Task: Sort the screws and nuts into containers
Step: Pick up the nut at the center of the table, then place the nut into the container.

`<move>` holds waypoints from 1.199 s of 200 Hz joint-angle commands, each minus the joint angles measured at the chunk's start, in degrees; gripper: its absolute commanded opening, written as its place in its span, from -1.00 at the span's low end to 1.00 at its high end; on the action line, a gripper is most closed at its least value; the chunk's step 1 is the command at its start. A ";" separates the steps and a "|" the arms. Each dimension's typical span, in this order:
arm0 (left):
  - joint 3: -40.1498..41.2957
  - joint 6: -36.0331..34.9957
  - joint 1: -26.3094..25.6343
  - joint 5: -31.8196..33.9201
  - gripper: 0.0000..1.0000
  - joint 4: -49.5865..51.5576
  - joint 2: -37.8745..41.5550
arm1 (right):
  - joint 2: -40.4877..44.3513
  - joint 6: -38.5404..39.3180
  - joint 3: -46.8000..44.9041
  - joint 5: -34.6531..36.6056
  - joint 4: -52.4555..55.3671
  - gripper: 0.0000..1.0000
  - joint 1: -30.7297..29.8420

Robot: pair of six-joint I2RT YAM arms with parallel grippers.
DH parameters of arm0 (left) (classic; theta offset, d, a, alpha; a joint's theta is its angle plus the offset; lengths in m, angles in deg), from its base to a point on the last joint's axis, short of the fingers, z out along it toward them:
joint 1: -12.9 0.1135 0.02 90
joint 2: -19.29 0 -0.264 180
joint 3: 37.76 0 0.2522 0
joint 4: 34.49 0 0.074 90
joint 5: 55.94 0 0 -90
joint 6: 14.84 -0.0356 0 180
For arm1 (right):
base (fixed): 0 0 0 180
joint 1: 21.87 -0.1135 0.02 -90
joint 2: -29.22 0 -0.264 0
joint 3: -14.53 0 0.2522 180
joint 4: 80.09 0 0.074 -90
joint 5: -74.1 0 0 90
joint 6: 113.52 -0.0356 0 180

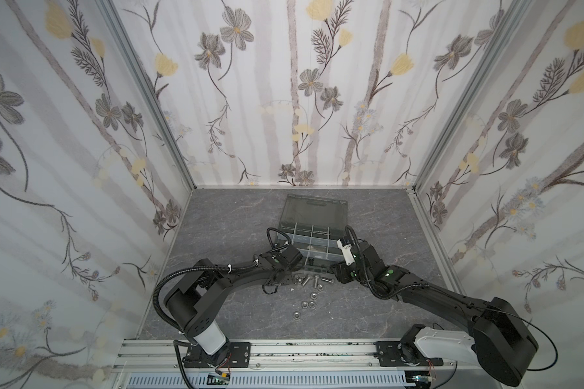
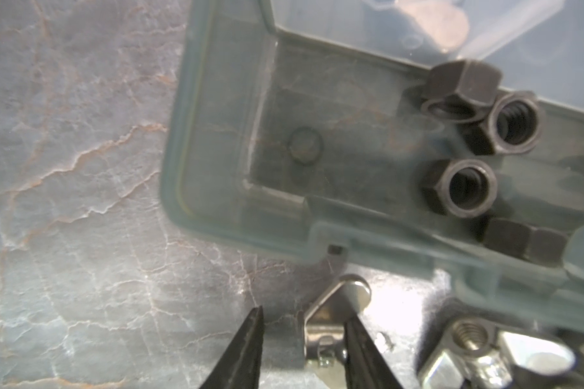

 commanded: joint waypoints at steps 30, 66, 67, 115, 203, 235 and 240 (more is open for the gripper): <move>-1.49 -1.41 -0.10 -4.01 -0.39 9.09 -2.21 | -0.32 0.35 -0.02 -0.90 -3.23 0.04 0.35; -2.48 -2.42 -0.10 -4.60 -0.59 9.09 -3.25 | 0.07 0.35 -0.21 -0.83 -3.13 0.04 0.36; -2.44 -2.44 -0.10 -4.66 -0.59 9.09 -3.23 | 0.10 0.35 -0.18 -0.83 -3.06 0.03 0.40; -2.29 -3.41 -0.12 -6.49 -0.78 9.24 -0.34 | 1.41 0.35 -0.94 -0.81 -3.08 0.03 0.61; -8.95 -6.04 -0.01 -4.63 -0.80 15.45 5.15 | 2.67 0.09 -1.28 -0.81 -2.56 0.03 0.78; -12.83 -6.67 0.33 -4.07 -0.80 16.77 6.69 | 3.00 0.09 -1.25 -0.71 -2.12 0.02 0.77; -13.51 -6.93 0.47 -3.97 -0.80 16.97 6.75 | 3.10 0.07 -1.29 -0.74 -2.08 0.02 0.76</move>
